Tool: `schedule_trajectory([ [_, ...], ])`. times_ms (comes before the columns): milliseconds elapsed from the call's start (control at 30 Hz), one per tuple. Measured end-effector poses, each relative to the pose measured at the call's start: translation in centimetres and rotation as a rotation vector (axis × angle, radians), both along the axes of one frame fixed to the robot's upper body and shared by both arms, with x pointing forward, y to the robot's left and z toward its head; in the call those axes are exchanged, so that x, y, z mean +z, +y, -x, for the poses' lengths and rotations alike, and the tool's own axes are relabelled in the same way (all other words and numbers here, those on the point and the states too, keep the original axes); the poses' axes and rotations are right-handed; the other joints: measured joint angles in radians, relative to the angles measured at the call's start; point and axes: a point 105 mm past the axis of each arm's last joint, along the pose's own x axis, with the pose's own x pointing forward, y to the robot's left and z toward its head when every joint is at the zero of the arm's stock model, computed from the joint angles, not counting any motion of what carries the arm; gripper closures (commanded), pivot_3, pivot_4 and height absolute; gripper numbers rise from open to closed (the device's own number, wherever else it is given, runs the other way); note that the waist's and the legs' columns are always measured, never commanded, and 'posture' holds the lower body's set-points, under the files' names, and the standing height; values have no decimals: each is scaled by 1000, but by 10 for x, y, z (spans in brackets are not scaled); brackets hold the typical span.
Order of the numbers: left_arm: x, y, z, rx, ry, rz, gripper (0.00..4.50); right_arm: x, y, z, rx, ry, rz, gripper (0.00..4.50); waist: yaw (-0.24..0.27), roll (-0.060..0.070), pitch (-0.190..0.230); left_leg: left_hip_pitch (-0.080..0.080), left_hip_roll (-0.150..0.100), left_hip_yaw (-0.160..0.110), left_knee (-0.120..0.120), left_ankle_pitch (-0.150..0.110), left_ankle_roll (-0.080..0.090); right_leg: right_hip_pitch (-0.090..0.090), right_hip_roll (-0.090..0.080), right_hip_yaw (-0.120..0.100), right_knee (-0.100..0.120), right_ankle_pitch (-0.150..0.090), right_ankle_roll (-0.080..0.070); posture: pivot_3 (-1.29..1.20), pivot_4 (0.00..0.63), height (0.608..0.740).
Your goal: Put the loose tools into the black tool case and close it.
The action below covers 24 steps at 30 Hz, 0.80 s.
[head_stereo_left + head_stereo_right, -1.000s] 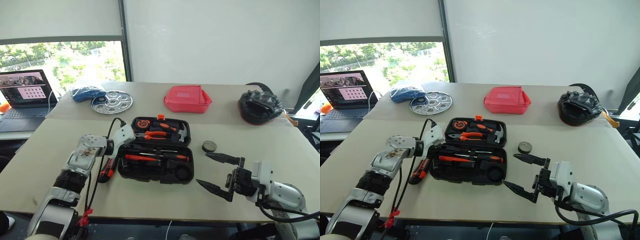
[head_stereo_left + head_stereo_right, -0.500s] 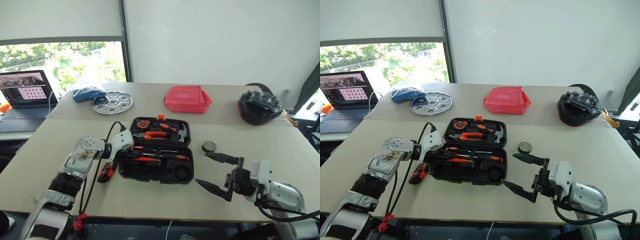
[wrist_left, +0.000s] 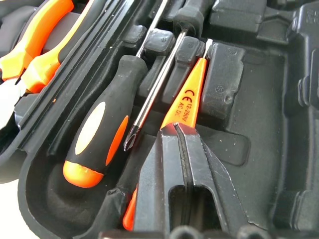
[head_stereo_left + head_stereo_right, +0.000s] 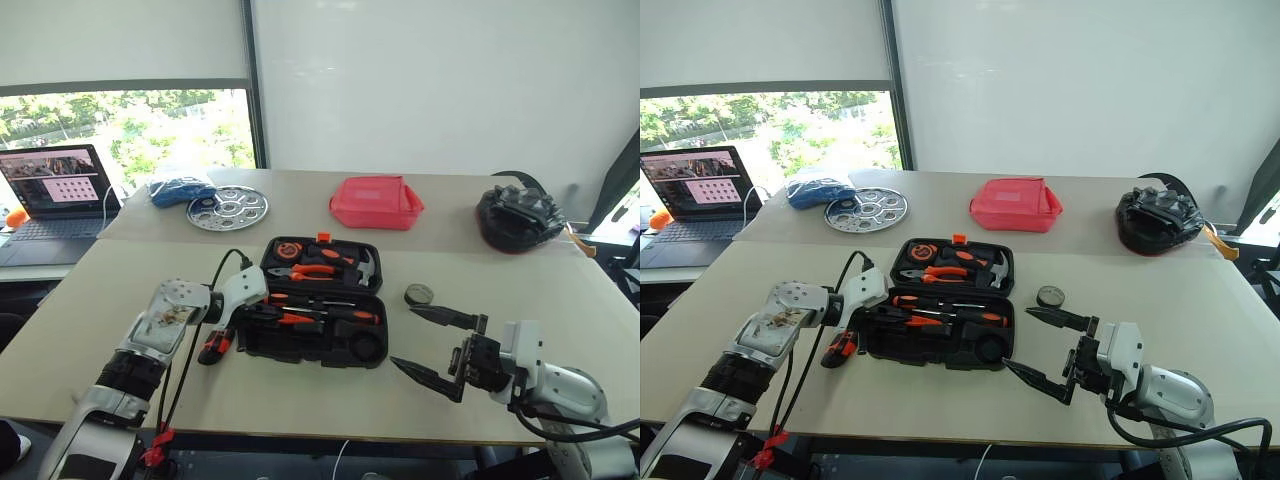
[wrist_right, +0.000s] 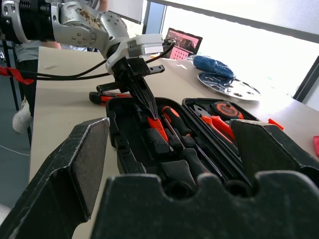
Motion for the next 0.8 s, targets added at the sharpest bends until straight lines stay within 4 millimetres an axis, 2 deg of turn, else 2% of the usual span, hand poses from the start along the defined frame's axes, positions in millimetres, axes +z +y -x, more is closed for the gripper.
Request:
schedule_trajectory([
  [100, 1, 6, 7, -13, -13, 72, 3854, -5, -11, 3, -33, 22, 27, 0, 0, 0, 0, -4, 0, 0, -1, 0, 0, -3, 0, 0, -1, 0, -1, 0, 150, 740],
  [200, 15, 19, 22, -53, -47, 197, 2766, -8, -32, 10, -96, 49, 72, 0, 0, 0, 0, -12, 1, 0, -1, 0, 0, -12, -1, 0, 0, 1, -1, 0, 150, 740],
  [333, 30, 63, 43, -41, -115, 210, 1289, -28, -63, 24, -194, 140, 108, 0, -1, 0, 0, -13, 1, 1, -2, 0, 1, -15, 0, 0, 0, 0, -2, 0, 150, 740],
  [433, 27, 95, 57, 15, -133, 223, 244, -36, -80, 33, -252, 158, 133, 0, -1, 0, 0, -11, 1, 2, -1, 0, 1, -13, -1, 0, 0, 0, -2, 0, 150, 740],
  [467, 25, 99, 59, 31, -127, 221, 244, -35, -81, 33, -257, 154, 133, 0, -2, 0, 0, -11, 1, 2, -1, 0, 1, -13, -1, 0, 0, 0, -2, 0, 150, 740],
  [533, 16, 133, 67, 159, -102, 210, 114, -36, -86, 35, -287, 128, 136, 0, -2, -1, 0, -10, 4, 3, -1, 0, 1, -13, 1, 0, 0, -1, 0, 0, 150, 740],
  [567, 15, 143, 69, 198, -104, 209, 114, -36, -87, 36, -295, 123, 135, 0, -1, -1, 0, -10, 4, 3, -1, 0, 1, -13, 1, 0, 0, -1, 0, 0, 150, 740],
  [700, 9, 173, 84, 324, -112, 186, 114, -36, -87, 37, -306, 87, 126, 0, -2, 0, 0, -10, 5, 5, -2, 0, 1, -14, 1, 0, 0, -1, -2, 0, 150, 740],
  [800, 4, 181, 89, 390, -99, 187, 114, -34, -86, 34, -300, 70, 123, 0, 2, -1, 0, -10, 5, 5, -2, 0, 1, -14, 0, 0, 0, -1, -3, 0, 150, 740],
])
